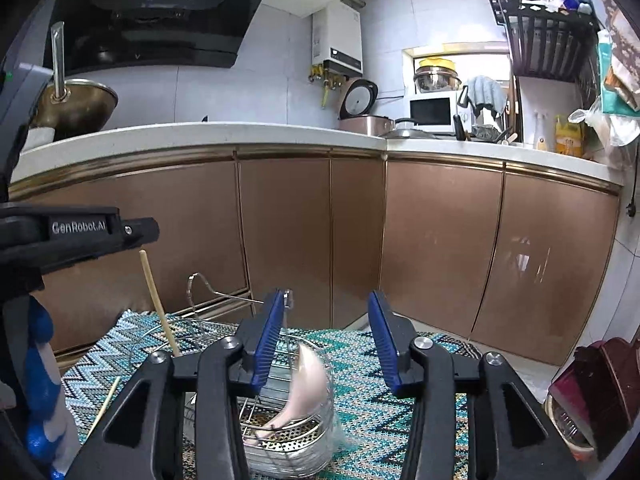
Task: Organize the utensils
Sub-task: 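Lift the wooden spoon into the wire basket with the right tool while the left drops its chopstick in, then open both tools and withdraw them from the wire basket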
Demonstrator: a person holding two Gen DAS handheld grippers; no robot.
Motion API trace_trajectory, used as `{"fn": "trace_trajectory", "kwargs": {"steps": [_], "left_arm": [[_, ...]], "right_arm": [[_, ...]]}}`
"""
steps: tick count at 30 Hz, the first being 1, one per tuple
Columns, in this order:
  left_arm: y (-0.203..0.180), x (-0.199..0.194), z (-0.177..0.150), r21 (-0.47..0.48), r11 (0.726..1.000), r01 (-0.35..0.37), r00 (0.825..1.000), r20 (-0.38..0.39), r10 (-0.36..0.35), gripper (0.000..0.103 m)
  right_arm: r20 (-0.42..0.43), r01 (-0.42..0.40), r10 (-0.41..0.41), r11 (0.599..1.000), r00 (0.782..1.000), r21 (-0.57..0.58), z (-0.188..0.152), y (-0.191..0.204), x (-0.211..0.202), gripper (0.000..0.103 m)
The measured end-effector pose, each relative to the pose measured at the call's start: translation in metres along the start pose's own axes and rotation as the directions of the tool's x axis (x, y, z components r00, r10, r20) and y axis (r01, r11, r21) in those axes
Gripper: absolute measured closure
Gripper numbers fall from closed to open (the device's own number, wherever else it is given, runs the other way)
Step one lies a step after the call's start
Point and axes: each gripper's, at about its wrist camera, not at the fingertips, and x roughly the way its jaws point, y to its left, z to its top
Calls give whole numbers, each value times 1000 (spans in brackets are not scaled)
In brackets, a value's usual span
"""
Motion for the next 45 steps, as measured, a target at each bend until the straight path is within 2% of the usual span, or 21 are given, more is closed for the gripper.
{"fn": "trace_trajectory", "kwargs": {"steps": [4,12,16,22,29,34,39,45], "left_arm": [[1,-26,5,28,1000,-3,1000,24,2,73],[15,-98,22,55,998,-16,996,87,12,73],[21,-137,29,88,995,-44,996,85,37,71],[38,-199,34,68,996,-54,993,105,47,61],[60,-269,31,48,997,-57,991,123,50,60],[73,-306,28,28,998,-52,991,122,49,60],[83,-322,19,10,1000,-28,997,72,27,60],[91,-308,4,-43,999,23,999,-34,-24,60]], "right_arm": [[10,10,-10,1000,1000,10,6,-3,-20,47],[42,47,-49,998,998,47,23,-18,-84,11],[47,46,-49,997,998,62,29,-22,-116,0],[95,12,-20,997,995,78,41,-23,-174,0],[186,-20,6,997,983,78,55,-20,-233,0],[208,-72,54,994,977,80,58,-13,-260,0],[173,-106,92,992,981,74,54,-5,-269,0],[114,-135,125,988,986,80,45,-4,-262,0]]}}
